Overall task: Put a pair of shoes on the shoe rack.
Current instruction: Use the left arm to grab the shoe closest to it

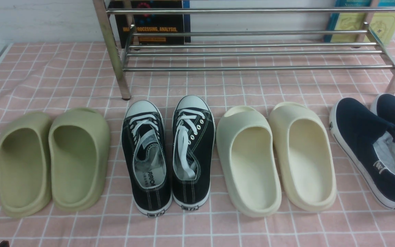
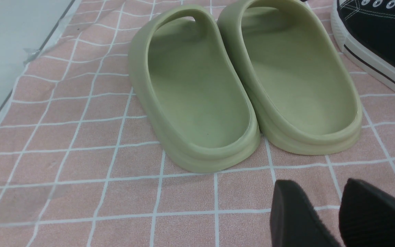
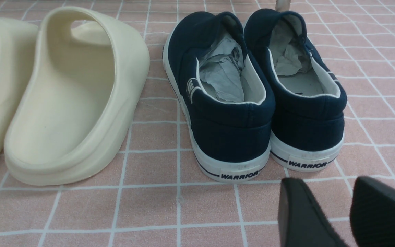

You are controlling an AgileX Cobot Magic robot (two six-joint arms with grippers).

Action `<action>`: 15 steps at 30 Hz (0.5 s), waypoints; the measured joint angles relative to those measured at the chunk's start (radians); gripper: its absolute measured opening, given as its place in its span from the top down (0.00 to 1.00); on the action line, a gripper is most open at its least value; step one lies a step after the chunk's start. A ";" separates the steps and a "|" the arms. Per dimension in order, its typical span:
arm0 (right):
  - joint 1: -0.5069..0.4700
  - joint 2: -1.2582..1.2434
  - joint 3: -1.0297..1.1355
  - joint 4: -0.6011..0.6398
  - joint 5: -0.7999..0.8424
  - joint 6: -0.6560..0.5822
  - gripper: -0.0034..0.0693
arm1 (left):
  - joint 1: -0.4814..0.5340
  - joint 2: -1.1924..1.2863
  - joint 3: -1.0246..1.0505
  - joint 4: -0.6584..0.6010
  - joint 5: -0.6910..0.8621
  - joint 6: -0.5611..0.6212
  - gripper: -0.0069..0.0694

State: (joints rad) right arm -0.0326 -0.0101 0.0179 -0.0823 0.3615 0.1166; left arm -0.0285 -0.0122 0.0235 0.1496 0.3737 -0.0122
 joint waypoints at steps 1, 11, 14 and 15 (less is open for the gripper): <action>0.000 0.000 0.000 0.000 0.000 0.000 0.62 | 0.000 0.000 0.000 0.000 0.000 0.000 0.60; 0.000 0.000 0.000 0.000 0.000 0.000 0.62 | 0.000 0.000 0.000 0.013 -0.001 0.000 0.60; 0.000 0.000 0.000 0.000 0.000 0.000 0.62 | 0.000 0.000 0.000 0.006 -0.002 0.000 0.60; 0.000 0.000 0.000 0.000 0.000 0.000 0.62 | 0.000 0.000 0.000 -0.003 -0.003 0.000 0.60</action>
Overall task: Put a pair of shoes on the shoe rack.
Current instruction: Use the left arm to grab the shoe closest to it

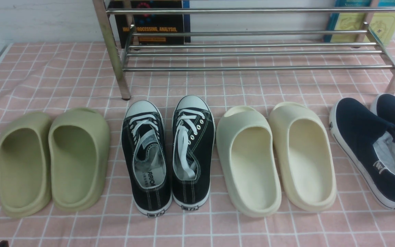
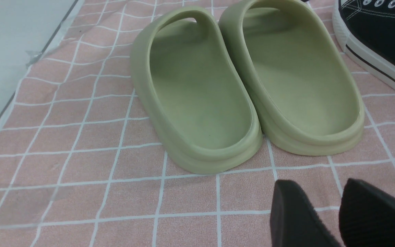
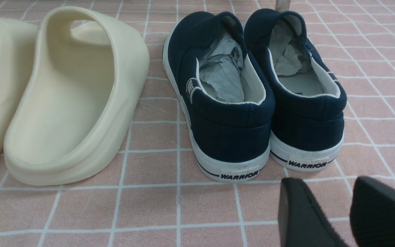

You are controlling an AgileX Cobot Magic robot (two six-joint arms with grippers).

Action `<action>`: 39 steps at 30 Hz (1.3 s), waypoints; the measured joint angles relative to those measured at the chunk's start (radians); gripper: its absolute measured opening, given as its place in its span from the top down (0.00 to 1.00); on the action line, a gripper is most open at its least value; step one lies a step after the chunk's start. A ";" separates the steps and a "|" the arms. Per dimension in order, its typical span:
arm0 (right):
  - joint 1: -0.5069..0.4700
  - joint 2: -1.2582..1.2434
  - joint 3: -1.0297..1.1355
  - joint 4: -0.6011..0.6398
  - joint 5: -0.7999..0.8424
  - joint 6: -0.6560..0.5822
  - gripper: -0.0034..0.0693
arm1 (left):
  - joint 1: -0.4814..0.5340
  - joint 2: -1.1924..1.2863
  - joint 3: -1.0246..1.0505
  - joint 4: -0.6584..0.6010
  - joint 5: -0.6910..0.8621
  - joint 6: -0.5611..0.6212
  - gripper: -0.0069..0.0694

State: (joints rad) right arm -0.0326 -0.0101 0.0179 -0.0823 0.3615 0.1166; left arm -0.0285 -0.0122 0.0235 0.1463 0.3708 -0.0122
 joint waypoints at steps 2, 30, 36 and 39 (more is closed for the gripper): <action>0.000 0.000 0.000 0.000 0.000 0.000 0.62 | 0.000 0.000 0.000 -0.014 -0.001 0.000 0.60; 0.000 0.000 0.000 0.001 0.000 0.000 0.62 | 0.000 0.000 0.004 -0.948 -0.240 -0.310 0.60; 0.000 0.000 0.000 0.001 0.000 0.000 0.62 | 0.000 0.000 -0.046 -0.938 -0.196 -0.117 0.60; 0.000 0.000 0.000 0.001 0.000 0.000 0.62 | 0.000 0.004 -0.179 -0.877 -0.134 0.042 0.64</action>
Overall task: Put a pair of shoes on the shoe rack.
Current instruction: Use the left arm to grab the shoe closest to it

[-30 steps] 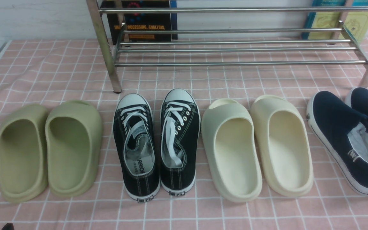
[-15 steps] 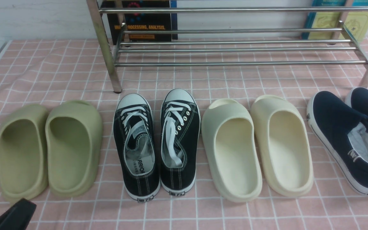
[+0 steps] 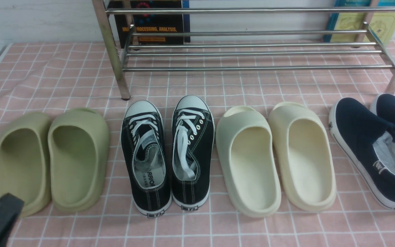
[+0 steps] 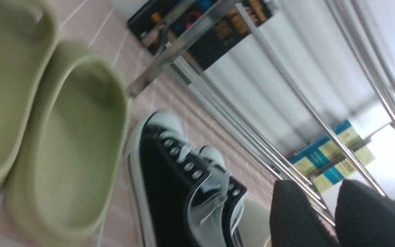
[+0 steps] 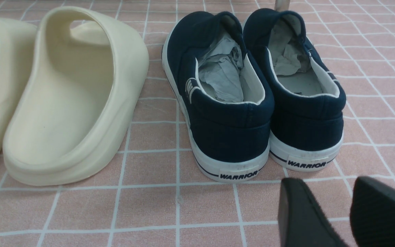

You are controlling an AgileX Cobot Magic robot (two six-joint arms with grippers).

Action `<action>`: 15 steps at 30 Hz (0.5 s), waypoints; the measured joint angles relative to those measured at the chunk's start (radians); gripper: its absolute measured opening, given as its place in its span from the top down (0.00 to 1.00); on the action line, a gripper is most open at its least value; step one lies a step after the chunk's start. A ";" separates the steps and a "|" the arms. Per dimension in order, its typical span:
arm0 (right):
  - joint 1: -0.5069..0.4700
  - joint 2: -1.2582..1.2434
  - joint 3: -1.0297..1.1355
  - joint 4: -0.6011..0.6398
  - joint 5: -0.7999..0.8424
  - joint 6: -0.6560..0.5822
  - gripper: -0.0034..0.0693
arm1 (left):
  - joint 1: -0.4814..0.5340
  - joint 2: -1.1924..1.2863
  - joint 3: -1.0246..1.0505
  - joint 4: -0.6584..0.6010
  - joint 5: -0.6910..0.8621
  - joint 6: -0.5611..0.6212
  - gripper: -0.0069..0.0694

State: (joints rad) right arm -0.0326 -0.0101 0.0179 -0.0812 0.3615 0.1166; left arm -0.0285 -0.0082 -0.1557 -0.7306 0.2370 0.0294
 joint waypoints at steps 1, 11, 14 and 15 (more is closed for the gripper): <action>0.000 0.000 0.000 0.000 0.000 0.000 0.62 | 0.000 0.013 -0.044 0.030 0.018 0.022 0.66; 0.000 0.000 0.000 0.000 0.000 0.000 0.62 | 0.000 0.598 -0.580 0.731 0.574 -0.093 0.91; 0.000 0.000 0.000 0.000 0.000 0.000 0.62 | -0.006 0.757 -0.687 0.905 0.751 -0.114 0.91; 0.000 0.000 0.000 -0.001 0.000 0.000 0.62 | -0.017 0.805 -0.718 0.951 0.783 -0.123 0.91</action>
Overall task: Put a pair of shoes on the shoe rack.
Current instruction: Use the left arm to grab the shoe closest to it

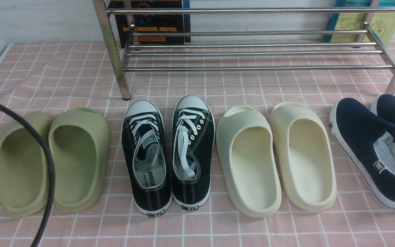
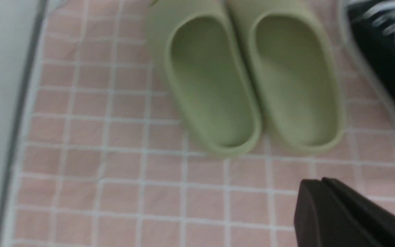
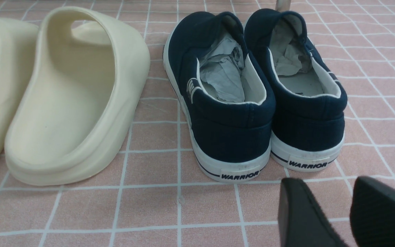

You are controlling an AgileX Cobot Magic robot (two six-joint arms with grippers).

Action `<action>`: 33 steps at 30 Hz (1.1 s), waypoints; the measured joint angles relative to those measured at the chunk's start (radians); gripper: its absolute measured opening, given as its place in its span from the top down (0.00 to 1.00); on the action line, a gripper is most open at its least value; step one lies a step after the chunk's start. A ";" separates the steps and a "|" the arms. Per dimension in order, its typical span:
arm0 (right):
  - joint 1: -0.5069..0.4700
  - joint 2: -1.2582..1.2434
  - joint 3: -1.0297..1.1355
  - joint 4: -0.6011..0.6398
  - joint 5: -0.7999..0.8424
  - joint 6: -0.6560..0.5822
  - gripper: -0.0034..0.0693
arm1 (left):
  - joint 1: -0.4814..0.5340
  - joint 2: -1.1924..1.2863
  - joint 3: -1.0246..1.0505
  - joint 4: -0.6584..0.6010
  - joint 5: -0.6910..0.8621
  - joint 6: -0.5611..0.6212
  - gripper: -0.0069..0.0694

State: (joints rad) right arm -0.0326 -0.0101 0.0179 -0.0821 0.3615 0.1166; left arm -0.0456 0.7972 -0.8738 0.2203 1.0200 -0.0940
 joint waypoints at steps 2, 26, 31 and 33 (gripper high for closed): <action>0.000 0.000 0.000 0.000 0.000 0.000 0.62 | -0.052 0.088 -0.050 0.066 0.040 -0.030 0.90; 0.000 0.000 0.000 0.000 0.000 0.000 0.62 | -0.343 0.884 -0.256 -0.220 -0.240 -0.243 0.22; 0.000 0.000 0.000 0.000 0.000 0.000 0.62 | -0.343 0.960 -0.256 -0.232 -0.269 -0.243 0.44; 0.000 0.000 0.000 0.000 0.000 0.000 0.62 | -0.343 0.967 -0.256 -0.233 -0.275 -0.243 0.59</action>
State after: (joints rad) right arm -0.0326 -0.0101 0.0179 -0.0821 0.3615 0.1166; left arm -0.3889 1.7637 -1.1296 -0.0129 0.7449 -0.3368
